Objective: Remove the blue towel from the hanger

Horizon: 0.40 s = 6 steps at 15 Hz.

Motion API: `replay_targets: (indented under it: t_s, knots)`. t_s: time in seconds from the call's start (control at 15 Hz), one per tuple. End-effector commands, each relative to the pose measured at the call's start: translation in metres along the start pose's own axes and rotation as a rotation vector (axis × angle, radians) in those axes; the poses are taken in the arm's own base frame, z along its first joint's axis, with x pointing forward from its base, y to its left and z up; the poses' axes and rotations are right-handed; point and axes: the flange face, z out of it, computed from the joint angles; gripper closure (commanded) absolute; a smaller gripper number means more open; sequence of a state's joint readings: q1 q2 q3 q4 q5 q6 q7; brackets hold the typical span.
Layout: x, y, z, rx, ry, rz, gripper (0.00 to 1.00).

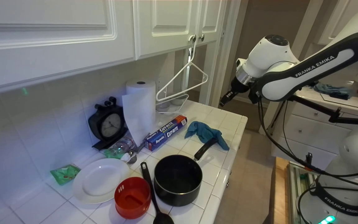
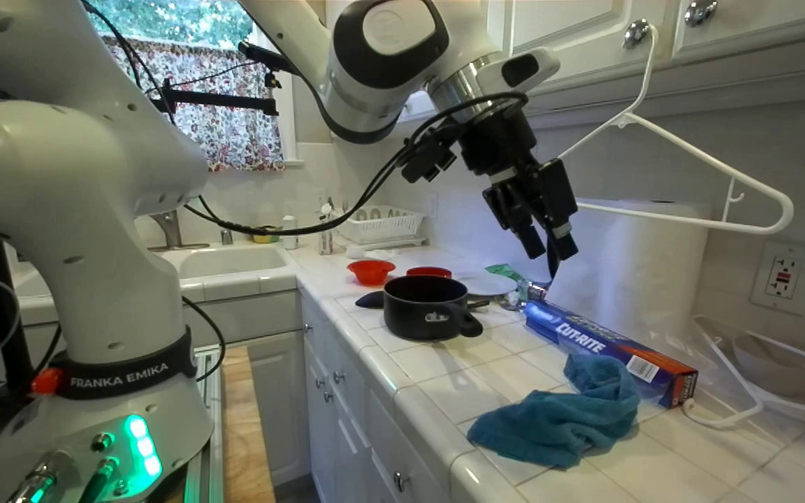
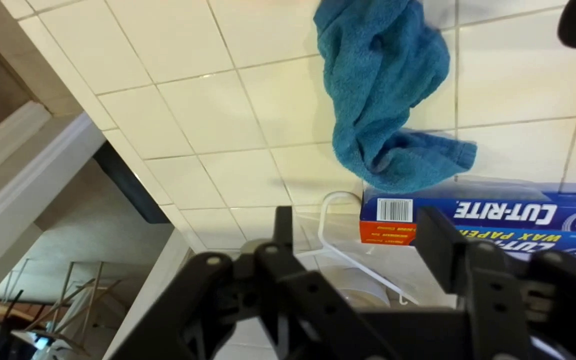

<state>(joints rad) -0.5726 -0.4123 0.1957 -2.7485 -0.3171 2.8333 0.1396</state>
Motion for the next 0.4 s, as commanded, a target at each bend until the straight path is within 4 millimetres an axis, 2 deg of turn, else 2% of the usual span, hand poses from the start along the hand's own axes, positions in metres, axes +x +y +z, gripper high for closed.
replay_targets:
  t_s: [0.0,0.07,0.13,0.27,0.33]
  knots:
    - [-0.0002,-0.0041,-0.0007,0.024,-0.054,0.013,0.03]
    - [0.0,-0.0039,-0.0015,0.02,-0.054,0.015,0.01]
    - [-0.0023,-0.003,0.0003,0.019,-0.04,-0.001,0.15]
    - [-0.0026,-0.0034,0.0003,0.024,-0.044,0.0,0.01]
    - [-0.0026,-0.0032,0.0003,0.024,-0.044,0.001,0.0]
